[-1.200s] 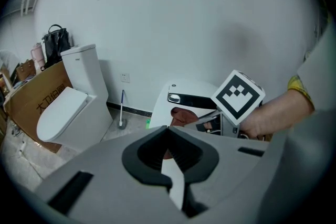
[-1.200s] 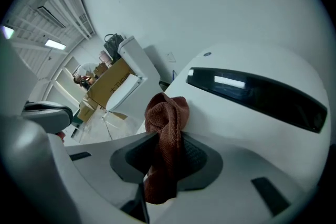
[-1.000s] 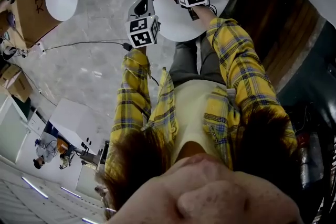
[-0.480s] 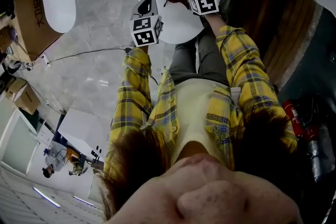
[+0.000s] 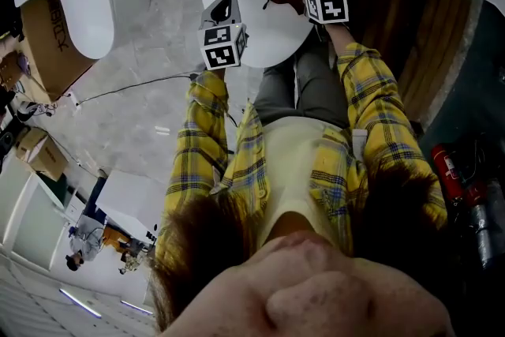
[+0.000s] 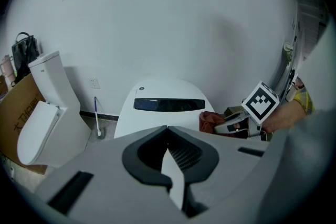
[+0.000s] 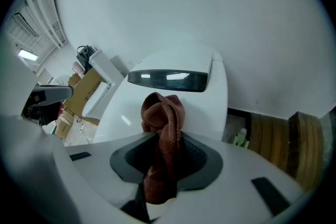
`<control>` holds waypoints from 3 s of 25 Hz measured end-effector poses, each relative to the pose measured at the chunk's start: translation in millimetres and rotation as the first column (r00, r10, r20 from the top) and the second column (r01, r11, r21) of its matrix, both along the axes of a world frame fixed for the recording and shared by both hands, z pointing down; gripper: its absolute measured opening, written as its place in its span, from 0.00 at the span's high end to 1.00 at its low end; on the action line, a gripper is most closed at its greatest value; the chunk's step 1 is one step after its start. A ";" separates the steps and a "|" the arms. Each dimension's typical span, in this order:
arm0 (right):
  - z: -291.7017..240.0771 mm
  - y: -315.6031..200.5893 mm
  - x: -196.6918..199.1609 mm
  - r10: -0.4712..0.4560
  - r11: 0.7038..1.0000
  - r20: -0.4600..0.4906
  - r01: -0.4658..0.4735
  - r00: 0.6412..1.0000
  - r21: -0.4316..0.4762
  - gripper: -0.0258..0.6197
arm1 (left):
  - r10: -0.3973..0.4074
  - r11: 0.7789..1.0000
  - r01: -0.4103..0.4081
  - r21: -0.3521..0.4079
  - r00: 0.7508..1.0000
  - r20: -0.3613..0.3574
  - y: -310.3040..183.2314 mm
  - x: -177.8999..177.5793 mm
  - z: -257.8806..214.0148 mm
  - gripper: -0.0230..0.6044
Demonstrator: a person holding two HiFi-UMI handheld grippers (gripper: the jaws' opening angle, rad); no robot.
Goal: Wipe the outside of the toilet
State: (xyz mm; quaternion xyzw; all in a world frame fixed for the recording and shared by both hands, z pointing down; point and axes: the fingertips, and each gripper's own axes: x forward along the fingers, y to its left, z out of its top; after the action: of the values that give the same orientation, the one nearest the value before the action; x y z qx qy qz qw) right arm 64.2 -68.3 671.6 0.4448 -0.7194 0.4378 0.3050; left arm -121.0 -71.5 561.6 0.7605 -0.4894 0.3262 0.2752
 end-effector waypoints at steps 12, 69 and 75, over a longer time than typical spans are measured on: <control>3.1 10.3 72.1 0.075 0.997 -0.079 -0.077 0.994 -0.013 0.77 | 0.028 1.000 -0.029 -0.013 0.999 -0.025 -5.6 21.8 2.3 0.95; -7.3 38.0 -134.2 -0.110 0.992 0.098 0.116 0.989 -0.049 0.77 | -0.153 0.988 0.153 0.002 0.988 0.026 62.9 -81.4 0.6 0.95; -10.0 42.6 -88.1 -0.045 0.998 0.070 0.048 0.997 -0.044 0.77 | -0.094 0.996 0.094 -0.008 0.995 0.017 58.0 -57.0 4.1 0.95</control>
State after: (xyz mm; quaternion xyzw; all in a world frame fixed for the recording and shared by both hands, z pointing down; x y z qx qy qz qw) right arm -23.9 -25.7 661.6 0.4057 -0.7294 0.4618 0.3002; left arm -178.0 -13.6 565.7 0.7325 -0.5256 0.3214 0.2896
